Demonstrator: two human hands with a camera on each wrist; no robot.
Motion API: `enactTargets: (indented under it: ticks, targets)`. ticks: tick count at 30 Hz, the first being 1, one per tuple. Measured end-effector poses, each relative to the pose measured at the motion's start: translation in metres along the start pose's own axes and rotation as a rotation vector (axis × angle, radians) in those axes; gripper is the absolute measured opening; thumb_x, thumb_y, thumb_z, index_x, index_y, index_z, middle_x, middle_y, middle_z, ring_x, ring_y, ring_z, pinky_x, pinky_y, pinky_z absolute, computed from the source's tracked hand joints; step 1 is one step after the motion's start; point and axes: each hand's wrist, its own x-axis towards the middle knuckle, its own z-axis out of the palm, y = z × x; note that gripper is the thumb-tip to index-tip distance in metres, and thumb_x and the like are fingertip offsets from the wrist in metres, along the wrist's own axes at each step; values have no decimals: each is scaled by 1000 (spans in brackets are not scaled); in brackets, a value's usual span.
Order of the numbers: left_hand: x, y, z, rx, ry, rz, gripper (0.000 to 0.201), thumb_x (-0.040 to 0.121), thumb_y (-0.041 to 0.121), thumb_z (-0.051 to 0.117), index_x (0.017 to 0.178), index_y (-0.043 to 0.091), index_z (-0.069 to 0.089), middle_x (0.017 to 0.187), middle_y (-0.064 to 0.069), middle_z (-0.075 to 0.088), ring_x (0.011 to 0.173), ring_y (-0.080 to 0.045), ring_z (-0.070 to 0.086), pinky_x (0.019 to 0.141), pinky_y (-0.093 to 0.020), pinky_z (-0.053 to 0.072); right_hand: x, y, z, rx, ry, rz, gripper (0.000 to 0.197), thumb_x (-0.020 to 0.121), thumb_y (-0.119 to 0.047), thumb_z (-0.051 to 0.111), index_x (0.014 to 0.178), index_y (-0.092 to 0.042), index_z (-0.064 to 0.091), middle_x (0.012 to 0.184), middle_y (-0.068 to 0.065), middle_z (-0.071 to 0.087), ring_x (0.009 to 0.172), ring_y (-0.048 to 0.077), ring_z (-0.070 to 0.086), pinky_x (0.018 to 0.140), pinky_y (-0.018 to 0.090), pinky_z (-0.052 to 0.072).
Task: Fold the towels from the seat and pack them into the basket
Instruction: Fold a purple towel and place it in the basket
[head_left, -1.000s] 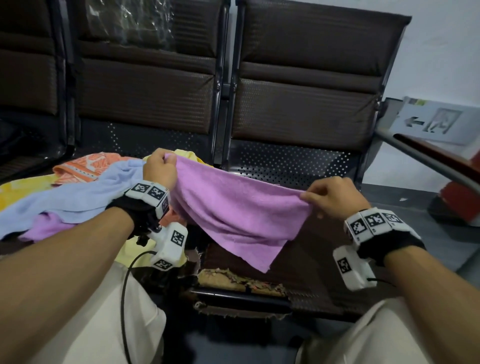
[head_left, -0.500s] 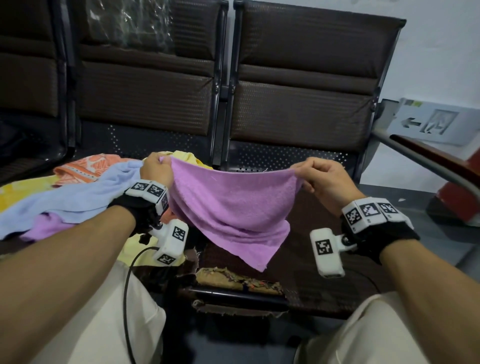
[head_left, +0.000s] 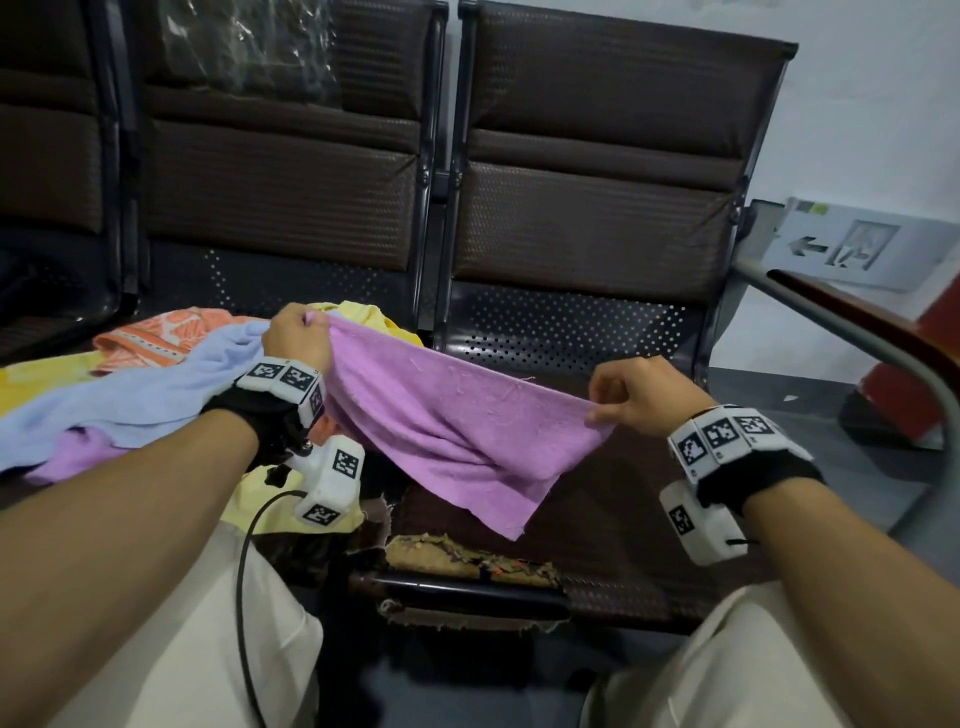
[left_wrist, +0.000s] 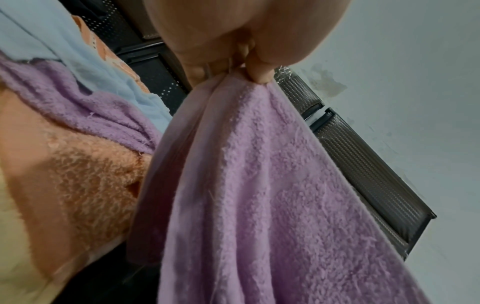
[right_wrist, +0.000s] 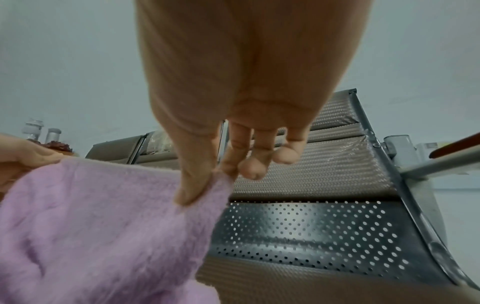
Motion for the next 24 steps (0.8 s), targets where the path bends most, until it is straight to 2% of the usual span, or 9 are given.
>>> enactTargets:
  ticks: [3,7,9,12,16,18,20,22,24]
  targets:
    - [-5,3,1,-8,-19,60,25,94,18,44,103,4,63,105,-16,64,97,-31,56,77,-30,38,0,-3,7,-48,-144,71,35,75,-33,78,108,-32,68,85,-12,65,88,11,62,86,35,53]
    - [-9,6,1,-20,-33,115,23,94,17,43,101,6,62,93,-7,61,85,-20,50,73,-25,34,5,-5,12,-88,-167,143,11,72,-28,81,81,-27,75,75,-10,67,84,11,64,77,28,52]
    - [-11,7,0,-27,-40,122,22,95,17,42,100,6,61,91,-5,58,85,-20,50,73,-26,34,6,-6,10,-61,-107,188,15,65,-30,85,65,-25,71,63,-11,62,73,8,61,66,23,47]
    - [-13,11,-1,-59,-56,139,21,95,16,42,101,6,60,95,-7,60,87,-21,51,75,-28,36,5,-2,4,68,34,208,23,69,-31,82,58,-23,64,58,-10,58,63,8,55,53,18,36]
    - [-17,25,-7,-166,-82,173,23,94,15,43,104,3,60,105,-15,64,100,-28,56,83,-29,40,-2,0,-11,309,394,182,15,86,-23,64,73,-20,57,69,-3,58,69,16,53,60,20,37]
    - [-22,38,-12,-225,-106,172,24,96,17,42,104,3,60,107,-18,63,99,-29,56,82,-29,40,-3,-7,-25,518,589,198,13,87,-19,59,74,-19,56,69,-5,59,65,11,53,59,10,40]
    - [-27,51,-16,-281,-116,165,26,97,18,41,103,2,60,106,-20,63,96,-30,57,83,-32,43,-4,-18,-39,710,716,200,9,89,-14,56,81,-16,59,77,1,61,74,15,55,75,25,49]
    - [-31,68,-20,-346,-119,177,26,97,18,42,103,2,61,107,-21,64,97,-31,58,86,-34,44,-4,-28,-53,792,816,181,7,90,-10,55,86,-13,61,83,5,62,79,18,56,80,41,51]
    - [-32,87,-27,-409,-132,209,25,97,18,43,102,3,61,107,-20,64,99,-32,59,89,-37,46,-7,-33,-68,751,900,154,7,89,-14,58,88,-17,64,86,4,65,81,16,58,76,34,51]
